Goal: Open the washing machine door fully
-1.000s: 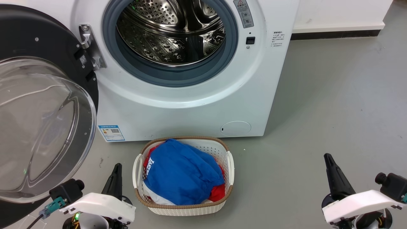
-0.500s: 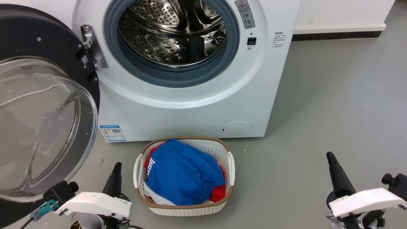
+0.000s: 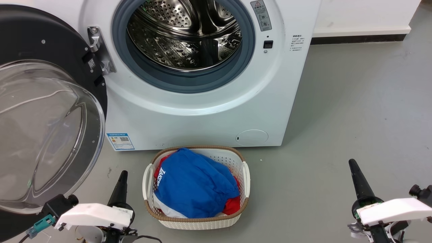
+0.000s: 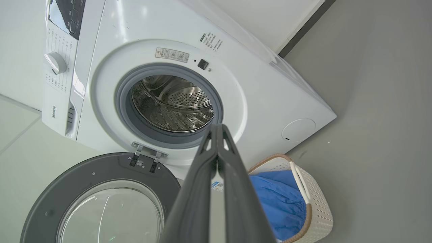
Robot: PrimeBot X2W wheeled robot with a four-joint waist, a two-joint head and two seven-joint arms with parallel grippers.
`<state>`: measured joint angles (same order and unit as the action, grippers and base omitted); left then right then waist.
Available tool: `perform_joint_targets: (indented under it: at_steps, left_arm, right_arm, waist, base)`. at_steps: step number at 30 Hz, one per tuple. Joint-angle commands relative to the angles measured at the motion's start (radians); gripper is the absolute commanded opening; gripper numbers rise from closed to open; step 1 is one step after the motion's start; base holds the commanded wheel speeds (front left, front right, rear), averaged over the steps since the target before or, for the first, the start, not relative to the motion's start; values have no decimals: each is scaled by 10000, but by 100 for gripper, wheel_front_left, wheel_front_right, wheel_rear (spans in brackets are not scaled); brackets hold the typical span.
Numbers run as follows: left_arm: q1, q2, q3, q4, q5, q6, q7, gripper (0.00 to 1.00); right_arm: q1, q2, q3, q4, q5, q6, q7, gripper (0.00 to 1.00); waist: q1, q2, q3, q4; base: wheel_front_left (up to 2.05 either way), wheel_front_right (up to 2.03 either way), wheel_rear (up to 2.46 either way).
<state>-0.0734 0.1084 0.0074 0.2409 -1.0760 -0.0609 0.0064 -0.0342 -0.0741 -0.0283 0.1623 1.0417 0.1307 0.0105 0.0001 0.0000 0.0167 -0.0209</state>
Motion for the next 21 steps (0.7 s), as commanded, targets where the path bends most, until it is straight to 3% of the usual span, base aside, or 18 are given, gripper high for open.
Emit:
perform_joint_targets:
  at_steps: [1, 21]
  left_arm:
    - [-277, -41, 103, -74, -304, -67, 54, 0]
    - [-323, -230, 458, -35, -2077, -311, 430, 0]
  right_arm:
    - [-238, -69, -43, -36, 382, 1, 68, 0]
    - [-425, -62, -199, 255, 2356, 1, 299, 0]
  waist:
    - [-1, 0, -4, 6]
    - [-1, 0, -42, 65]
  base:
    - [0, 0, 0]
    - [0, 0, 0]
